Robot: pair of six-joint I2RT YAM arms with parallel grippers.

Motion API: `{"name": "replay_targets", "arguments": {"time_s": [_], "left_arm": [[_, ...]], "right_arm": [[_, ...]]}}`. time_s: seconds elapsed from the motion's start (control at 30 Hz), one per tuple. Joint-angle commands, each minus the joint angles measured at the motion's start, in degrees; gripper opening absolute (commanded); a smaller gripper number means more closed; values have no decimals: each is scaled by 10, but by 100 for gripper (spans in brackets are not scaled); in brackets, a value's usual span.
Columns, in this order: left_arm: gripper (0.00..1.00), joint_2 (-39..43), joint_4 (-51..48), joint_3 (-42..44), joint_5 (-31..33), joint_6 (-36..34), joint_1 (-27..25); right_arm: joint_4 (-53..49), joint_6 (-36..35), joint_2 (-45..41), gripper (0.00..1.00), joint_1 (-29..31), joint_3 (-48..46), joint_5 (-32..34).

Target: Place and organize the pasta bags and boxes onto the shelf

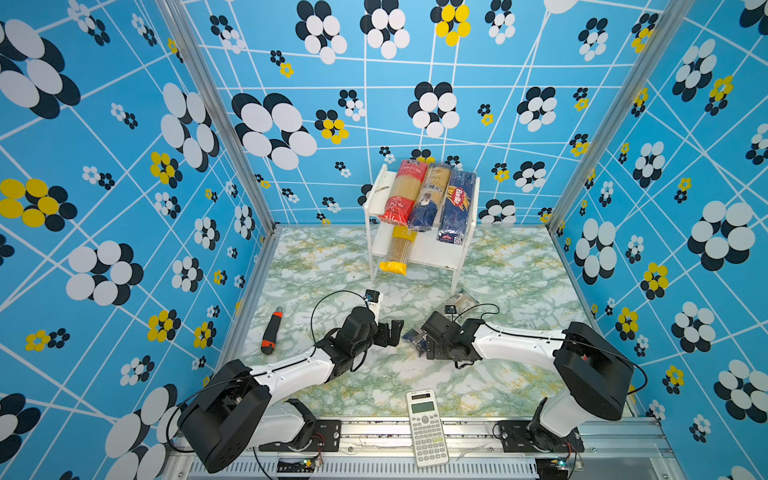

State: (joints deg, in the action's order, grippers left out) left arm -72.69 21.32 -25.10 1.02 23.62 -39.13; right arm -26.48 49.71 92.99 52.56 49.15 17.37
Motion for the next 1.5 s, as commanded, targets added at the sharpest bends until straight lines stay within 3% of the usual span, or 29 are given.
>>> {"name": "replay_targets", "arguments": {"time_s": [0.0, 0.13, 0.67, 1.27, 1.47], "left_arm": [[99, 3, 18, 2, -35, -27, -4], [99, -6, 48, 6, -76, -51, -8], [99, -66, 82, -20, -144, -165, -67], [99, -185, 110, -74, -103, -222, -128], [99, -216, 125, -83, -64, -236, -136]], "right_arm": [[12, -18, -26, 99, 4, -19, -13], [-18, -23, -83, 99, 2, -50, 11], [-28, 11, -341, 99, -59, -204, 35], [-53, 25, -391, 99, -70, -232, 47], [-54, 25, -393, 99, -73, -234, 47]]}}
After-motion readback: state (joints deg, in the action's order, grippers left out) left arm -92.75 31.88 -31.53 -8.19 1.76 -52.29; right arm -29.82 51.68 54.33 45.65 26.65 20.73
